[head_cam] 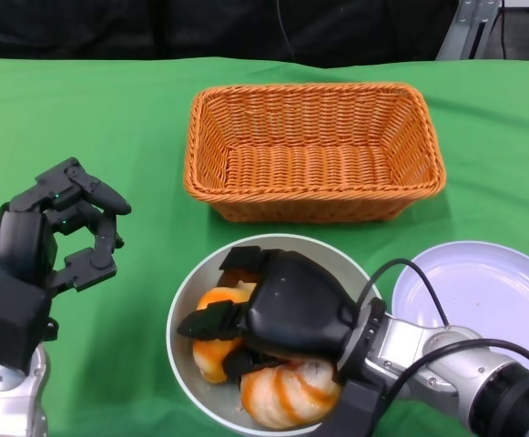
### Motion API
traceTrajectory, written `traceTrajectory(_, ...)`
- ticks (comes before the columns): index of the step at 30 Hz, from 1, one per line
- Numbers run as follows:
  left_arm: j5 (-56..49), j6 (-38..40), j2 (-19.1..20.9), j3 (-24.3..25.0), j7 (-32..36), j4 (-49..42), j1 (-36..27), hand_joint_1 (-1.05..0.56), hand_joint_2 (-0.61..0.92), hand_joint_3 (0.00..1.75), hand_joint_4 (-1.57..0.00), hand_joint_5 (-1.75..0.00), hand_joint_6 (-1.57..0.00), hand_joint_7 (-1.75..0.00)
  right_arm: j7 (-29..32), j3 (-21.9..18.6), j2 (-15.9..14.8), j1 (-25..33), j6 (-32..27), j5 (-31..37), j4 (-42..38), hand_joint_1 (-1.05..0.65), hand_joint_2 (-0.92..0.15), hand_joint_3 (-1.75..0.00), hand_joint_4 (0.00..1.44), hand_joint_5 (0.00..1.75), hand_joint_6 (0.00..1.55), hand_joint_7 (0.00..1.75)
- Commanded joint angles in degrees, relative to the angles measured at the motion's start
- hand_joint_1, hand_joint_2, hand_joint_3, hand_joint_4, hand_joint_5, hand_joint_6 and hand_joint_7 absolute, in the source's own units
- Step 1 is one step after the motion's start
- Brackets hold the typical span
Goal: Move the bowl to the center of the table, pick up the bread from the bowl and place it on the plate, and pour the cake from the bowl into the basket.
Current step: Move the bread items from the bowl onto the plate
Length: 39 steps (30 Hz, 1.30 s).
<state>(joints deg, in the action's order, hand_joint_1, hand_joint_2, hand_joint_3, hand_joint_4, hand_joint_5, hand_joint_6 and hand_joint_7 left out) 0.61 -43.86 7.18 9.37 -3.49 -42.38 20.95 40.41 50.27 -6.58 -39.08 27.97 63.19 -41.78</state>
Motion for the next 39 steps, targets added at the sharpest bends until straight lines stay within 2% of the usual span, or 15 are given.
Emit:
traceTrajectory(1, -0.37, -1.38, 1.08, 0.42, 1.39, -0.93, 0.87, -0.02, 0.55, 1.15, -0.8, -1.56, -0.8, -1.34, 2.13, 0.33, -0.66, -0.24, 0.7, 0.23, -3.73, -0.28, -0.88, 0.0, 0.73, 1.3, 1.14, 0.08)
traceTrajectory(7, -1.29, -3.0, 1.36, 0.26, 2.4, -3.09, 1.5, -0.02, 0.56, 1.13, -0.8, -1.55, -0.8, -1.35, 6.63, 0.08, -1.42, -1.85, 0.81, 0.95, -4.34, -0.31, -0.9, 0.0, 0.71, 1.42, 1.14, 0.11)
traceTrajectory(9, -1.28, -3.44, 1.42, 0.24, 2.35, -3.64, 1.67, -0.02, 0.57, 1.11, -0.8, -1.55, -0.79, -1.35, 6.97, -0.1, -1.38, -2.04, 0.79, 0.8, -4.34, -0.32, -0.89, 0.0, 0.73, 1.36, 1.14, 0.13)
traceTrajectory(22, -1.55, -3.19, 1.97, -0.23, 2.66, -4.69, 1.85, -0.03, 0.57, 1.09, -0.81, -1.54, -0.79, -1.35, 3.9, -2.69, -2.87, -2.17, 1.19, -1.05, 0.52, -0.31, -0.89, 0.0, 0.77, 1.34, 1.14, 0.2)
traceTrajectory(23, -1.66, -3.03, 2.02, -0.27, 2.77, -4.6, 1.81, -0.04, 0.57, 1.09, -0.8, -1.54, -0.79, -1.35, 3.21, -3.19, -3.11, -2.21, 1.25, -1.32, 1.26, -0.31, -0.89, 0.0, 0.74, 1.41, 1.11, 0.28)
traceTrajectory(24, -1.64, -2.85, 2.03, -0.3, 2.76, -4.53, 1.79, -0.05, 0.57, 1.09, -0.8, -1.54, -0.78, -1.35, 2.53, -3.76, -3.37, -2.18, 1.16, -1.59, 2.21, -0.31, -0.9, 0.0, 0.71, 1.46, 0.96, 0.59)
traceTrajectory(25, -1.59, -2.75, 2.03, -0.31, 2.74, -4.51, 1.8, -0.05, 0.58, 1.09, -0.8, -1.55, -0.78, -1.35, 1.82, -4.29, -3.54, -2.03, 1.1, -1.91, 3.06, -0.31, -0.9, 0.0, 0.71, 1.47, 0.88, 0.74)
traceTrajectory(26, -1.44, -2.67, 1.99, -0.28, 2.63, -4.53, 1.83, -0.05, 0.58, 1.09, -0.8, -1.55, -0.79, -1.35, 1.12, -4.75, -3.67, -1.78, 1.01, -2.2, 3.88, -0.31, -0.9, 0.0, 0.71, 1.48, 0.84, 0.82)
traceTrajectory(28, -1.16, -2.27, 1.88, -0.19, 2.45, -4.41, 1.82, -0.06, 0.58, 1.09, -0.81, -1.57, -0.79, -1.34, 0.51, -5.54, -3.76, -1.39, 1.06, -2.52, 5.03, -0.32, -0.91, 0.0, 0.75, 1.4, 0.83, 0.8)
traceTrajectory(32, -1.1, -2.06, 1.84, -0.15, 2.4, -4.3, 1.79, -0.06, 0.58, 1.08, -0.81, -1.58, -0.79, -1.34, -0.09, -5.93, -3.87, -1.03, 0.98, -2.67, 5.85, -0.32, -0.91, 0.0, 0.77, 1.37, 0.85, 0.77)
traceTrajectory(39, -0.1, -3.38, 2.35, -0.04, 0.57, -6.47, 2.66, -0.09, 0.57, 1.07, -0.82, -1.64, -0.8, -1.32, -6.68, -9.62, -5.36, 1.2, 2.56, -6.96, 12.67, -0.31, -0.92, -0.1, 0.76, 1.35, 0.83, 0.78)
